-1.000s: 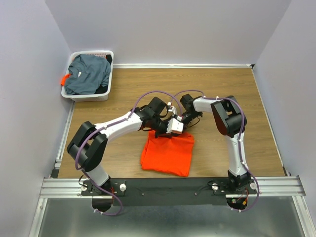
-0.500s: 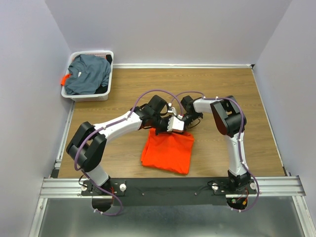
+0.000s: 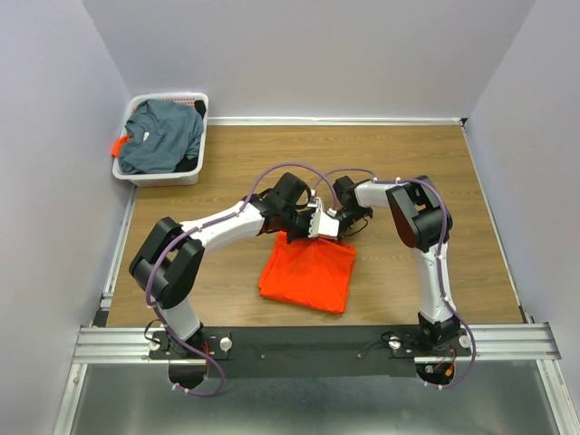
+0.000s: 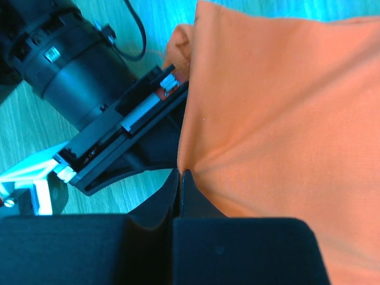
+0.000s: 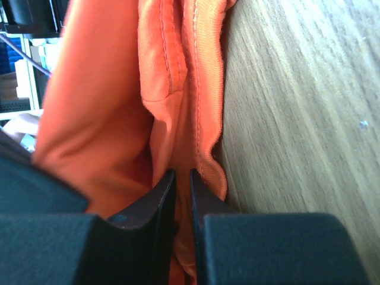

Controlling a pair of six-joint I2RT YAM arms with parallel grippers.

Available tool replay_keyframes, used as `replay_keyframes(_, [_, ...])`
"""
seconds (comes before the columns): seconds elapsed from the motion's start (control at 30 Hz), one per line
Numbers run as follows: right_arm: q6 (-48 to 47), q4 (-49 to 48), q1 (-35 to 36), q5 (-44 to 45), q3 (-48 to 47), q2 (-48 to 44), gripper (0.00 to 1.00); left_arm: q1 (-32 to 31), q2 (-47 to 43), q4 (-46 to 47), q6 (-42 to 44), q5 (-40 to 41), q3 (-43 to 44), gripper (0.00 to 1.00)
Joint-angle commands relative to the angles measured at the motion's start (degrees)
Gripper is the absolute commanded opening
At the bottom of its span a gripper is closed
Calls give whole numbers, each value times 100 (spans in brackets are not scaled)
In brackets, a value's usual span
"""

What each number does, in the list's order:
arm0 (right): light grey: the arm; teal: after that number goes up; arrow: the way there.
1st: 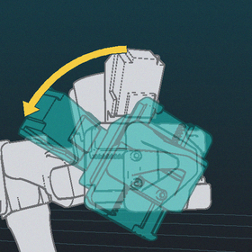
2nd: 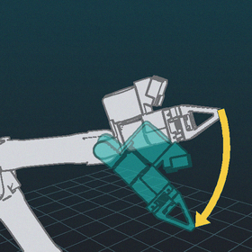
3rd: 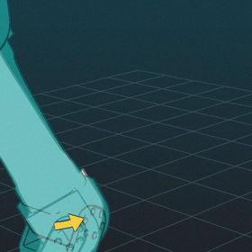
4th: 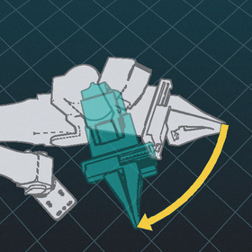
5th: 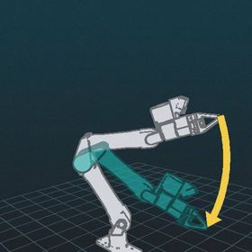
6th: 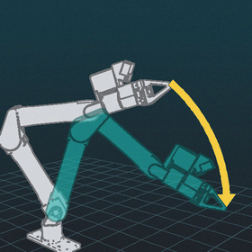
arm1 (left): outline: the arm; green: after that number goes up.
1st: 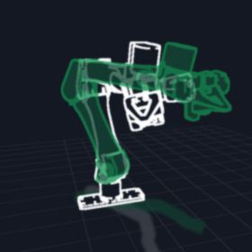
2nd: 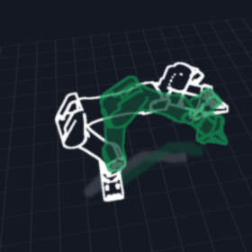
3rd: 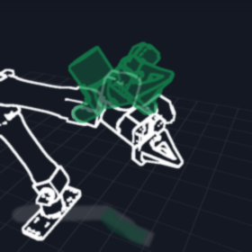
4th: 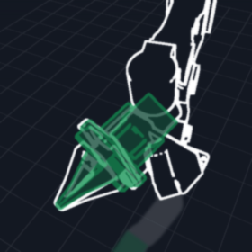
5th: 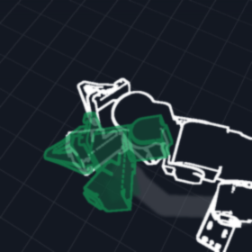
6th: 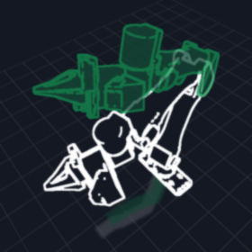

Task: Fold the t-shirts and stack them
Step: Smooth out wrinkles on the folded tshirt

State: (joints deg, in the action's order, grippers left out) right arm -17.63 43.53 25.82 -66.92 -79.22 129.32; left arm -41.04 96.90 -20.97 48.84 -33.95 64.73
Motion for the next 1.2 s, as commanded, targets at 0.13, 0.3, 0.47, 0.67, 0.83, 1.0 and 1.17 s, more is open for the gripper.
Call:
replay_keyframes(0.13, [-83,50,54,1459,-111,-599,27,61,-56,-28,213,170,-5,32])
replay_keyframes(0.3, [-83,156,54,2541,-374,-1013,33,183,-452,-723,258,-356,250,38])
replay_keyframes(0.47, [-206,296,46,3551,-866,-1224,40,648,-760,-1469,284,-919,505,45])
replay_keyframes(0.67, [-513,928,-174,3827,-1298,-1532,44,1352,-385,-1865,424,-780,628,49])
replay_keyframes(0.83, [-926,1552,-218,3677,-745,-1971,45,1572,179,-2068,609,-814,892,51])
replay_keyframes(1.0, [-997,1606,-218,3554,-173,-2156,48,1581,487,-2086,653,-806,1015,52])
replay_keyframes(1.17, [-1129,1676,-218,3414,-59,-2016,49,1581,795,-2280,759,-911,1147,53])
